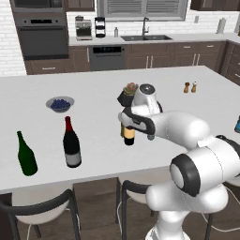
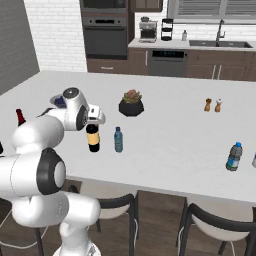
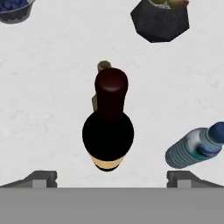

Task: Move the plastic bottles in the middle to the plastics group, and the glass bottles in the middle to the glass group.

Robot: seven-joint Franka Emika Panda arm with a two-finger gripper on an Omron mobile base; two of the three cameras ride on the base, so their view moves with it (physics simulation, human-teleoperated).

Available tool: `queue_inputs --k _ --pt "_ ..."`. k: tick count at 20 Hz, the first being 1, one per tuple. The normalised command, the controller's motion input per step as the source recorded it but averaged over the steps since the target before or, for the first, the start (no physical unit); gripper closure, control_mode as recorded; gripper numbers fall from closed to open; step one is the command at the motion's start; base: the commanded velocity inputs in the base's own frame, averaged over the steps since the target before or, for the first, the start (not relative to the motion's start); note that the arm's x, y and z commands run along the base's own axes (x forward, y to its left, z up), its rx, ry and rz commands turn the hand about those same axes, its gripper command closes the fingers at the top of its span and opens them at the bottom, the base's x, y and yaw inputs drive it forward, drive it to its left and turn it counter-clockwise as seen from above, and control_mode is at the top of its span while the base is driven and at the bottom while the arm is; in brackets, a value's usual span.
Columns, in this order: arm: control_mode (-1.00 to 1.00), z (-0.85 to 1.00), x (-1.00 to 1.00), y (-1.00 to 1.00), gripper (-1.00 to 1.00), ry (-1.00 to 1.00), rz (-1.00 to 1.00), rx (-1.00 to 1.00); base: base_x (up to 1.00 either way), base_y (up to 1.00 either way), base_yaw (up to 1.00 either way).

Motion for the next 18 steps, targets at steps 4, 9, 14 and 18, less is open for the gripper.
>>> queue_inputs --k 4,9,14,18 --pt "-1.0 -0.09 0.17 0.0 -1.0 0.0 0.0 0.0 0.0 0.0 0.0" --pt "-1.0 -0.03 0.08 0.0 -1.0 0.0 0.0 0.0 0.0 0.0 0.0" --pt "-1.0 -0.08 0.0 0.0 -1.0 0.0 0.0 0.0 0.0 0.0 0.0" --pt "-1.0 -0.16 0.01 0.01 -1.0 0.0 0.0 0.0 0.0 0.0 0.0"
